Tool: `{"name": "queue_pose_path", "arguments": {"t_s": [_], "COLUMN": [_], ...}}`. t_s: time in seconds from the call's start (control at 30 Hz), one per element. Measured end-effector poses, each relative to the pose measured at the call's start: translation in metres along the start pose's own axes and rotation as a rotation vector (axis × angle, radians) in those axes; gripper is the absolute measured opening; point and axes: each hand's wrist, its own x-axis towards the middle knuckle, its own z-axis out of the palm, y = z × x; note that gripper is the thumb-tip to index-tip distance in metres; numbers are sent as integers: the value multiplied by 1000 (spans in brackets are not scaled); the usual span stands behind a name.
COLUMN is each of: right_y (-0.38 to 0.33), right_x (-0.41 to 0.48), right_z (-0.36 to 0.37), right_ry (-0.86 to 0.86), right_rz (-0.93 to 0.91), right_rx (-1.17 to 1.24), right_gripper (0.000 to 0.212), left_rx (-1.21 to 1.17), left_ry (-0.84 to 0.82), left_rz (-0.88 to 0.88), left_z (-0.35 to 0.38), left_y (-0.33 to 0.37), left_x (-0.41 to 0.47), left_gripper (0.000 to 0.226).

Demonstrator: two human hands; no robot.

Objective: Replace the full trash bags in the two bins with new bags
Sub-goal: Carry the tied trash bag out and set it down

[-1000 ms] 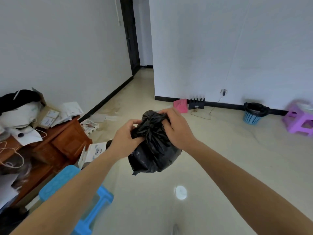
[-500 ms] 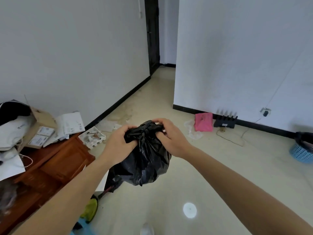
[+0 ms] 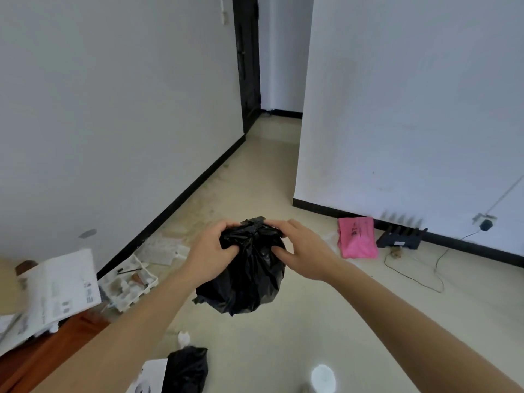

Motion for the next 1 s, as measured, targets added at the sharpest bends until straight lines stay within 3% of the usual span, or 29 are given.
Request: {"name": "queue_pose_path", "arguments": {"t_s": [0.23,0.47,0.67,0.8,1.0], "right_y": [117,173,213,245,310], "right_x": [212,459,659,785,932], "right_z": [-5,-49,-38,-33,-78], "right_ry": [15,-17,-22,-28,55], "right_rz": [-17,-71,-179,-152,-64], "right_rx": [31,48,-35,-28,-43], "right_gripper": [44,35,35,35,37], "left_rx": [-21,30,76,40,18], "left_ry": [14,40,116,49,-50], "left_rz": [-39,-35,-8,-1,63], "left_z": [19,-43,-87,-110,-132], "left_y": [-39,-62,-146,-193,-192], "left_x": [233,447,619,744,939], "left_gripper": [43,42,44,46,46]}}
